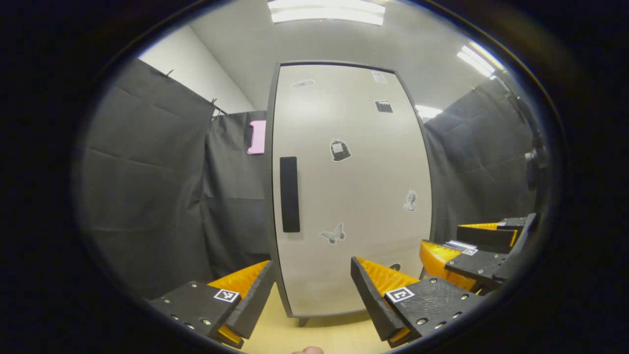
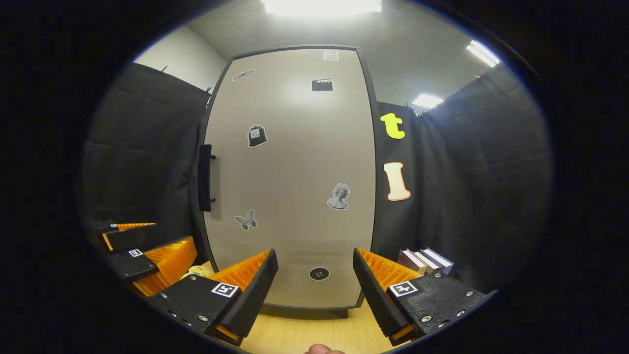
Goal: Open the cabinet door with the right hand, grasp the bottle in the cabinet with the left hand and place it on the coaster, then close the cabinet door with the right hand.
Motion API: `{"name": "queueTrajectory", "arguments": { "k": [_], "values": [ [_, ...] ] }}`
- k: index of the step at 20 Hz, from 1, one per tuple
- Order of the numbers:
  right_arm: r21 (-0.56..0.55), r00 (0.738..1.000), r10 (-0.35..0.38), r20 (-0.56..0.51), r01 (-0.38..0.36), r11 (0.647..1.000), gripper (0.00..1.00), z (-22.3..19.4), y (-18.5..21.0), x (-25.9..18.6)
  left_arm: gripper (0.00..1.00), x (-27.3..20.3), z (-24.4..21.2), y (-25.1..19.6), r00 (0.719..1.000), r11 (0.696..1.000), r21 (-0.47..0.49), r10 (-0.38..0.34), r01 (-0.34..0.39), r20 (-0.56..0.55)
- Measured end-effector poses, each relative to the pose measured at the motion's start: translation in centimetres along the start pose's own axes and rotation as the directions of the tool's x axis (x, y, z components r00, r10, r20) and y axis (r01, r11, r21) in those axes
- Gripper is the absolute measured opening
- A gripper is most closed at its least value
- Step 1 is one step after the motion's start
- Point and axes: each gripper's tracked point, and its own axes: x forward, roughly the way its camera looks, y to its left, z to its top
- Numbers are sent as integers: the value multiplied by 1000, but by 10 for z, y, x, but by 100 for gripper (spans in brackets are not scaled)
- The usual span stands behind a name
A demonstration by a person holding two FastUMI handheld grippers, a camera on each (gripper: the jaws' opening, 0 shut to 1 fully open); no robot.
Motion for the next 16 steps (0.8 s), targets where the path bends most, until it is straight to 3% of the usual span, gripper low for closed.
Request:
{"name": "queueTrajectory", "arguments": {
  "k": [6, 11, 14, 15, 16],
  "values": [
    [-20, 999, 41, 21, -40, 999, 95, 26, 25, 26, 94, -33, -16, 14, 999, 1000, -24, -12, 11, -31],
    [-26, 991, 111, 77, -110, 994, 95, 65, 78, 48, 92, -75, -39, 35, 997, 996, -85, -25, 19, -67],
    [-41, 979, 169, 112, -165, 985, 95, 87, 122, 58, 95, -98, -58, 67, 995, 994, -100, 27, -37, -98],
    [-59, 976, 179, 125, -173, 983, 95, 92, 135, 63, 89, -105, -60, 78, 993, 993, -102, 51, -62, -106],
    [-69, 975, 183, 129, -175, 982, 95, 95, 147, 67, 89, -109, -64, 88, 990, 991, -98, 75, -86, -116]
  ]
}}
